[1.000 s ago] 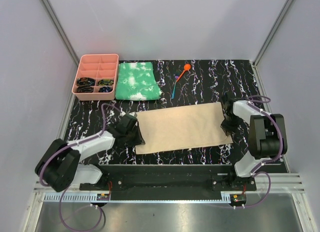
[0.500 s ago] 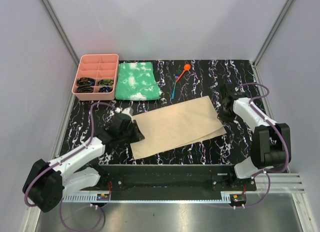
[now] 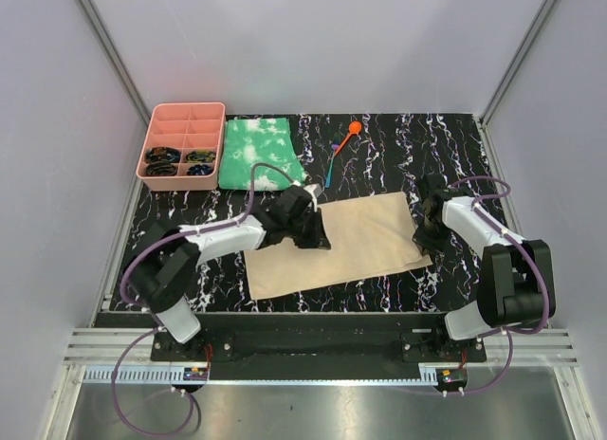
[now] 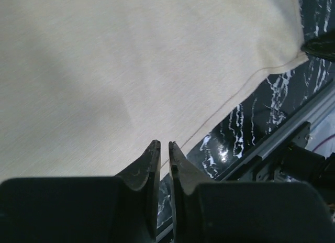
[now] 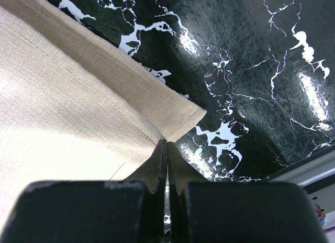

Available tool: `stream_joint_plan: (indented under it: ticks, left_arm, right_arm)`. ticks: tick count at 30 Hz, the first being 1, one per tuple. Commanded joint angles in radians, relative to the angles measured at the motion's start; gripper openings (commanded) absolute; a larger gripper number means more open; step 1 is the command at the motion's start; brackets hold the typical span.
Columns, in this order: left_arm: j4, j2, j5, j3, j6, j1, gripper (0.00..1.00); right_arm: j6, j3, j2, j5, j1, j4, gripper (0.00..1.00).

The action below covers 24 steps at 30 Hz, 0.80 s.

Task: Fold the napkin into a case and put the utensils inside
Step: Smooth out the rectangle-folded napkin at the center of the board.

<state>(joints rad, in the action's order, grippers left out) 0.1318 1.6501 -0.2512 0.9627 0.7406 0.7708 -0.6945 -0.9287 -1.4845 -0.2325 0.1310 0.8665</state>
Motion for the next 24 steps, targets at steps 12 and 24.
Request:
stream_joint_plan:
  ticks: [12, 24]
  left_arm:
    - [-0.15, 0.267, -0.06, 0.336, -0.087, 0.263, 0.0]
    - [-0.135, 0.425, 0.121, 0.475, 0.011, 0.36, 0.0]
  right_arm:
    - [-0.002, -0.032, 0.043, 0.013, -0.001, 0.029, 0.0]
    - [-0.005, -0.044, 0.081, 0.028, -0.002, 0.055, 0.0]
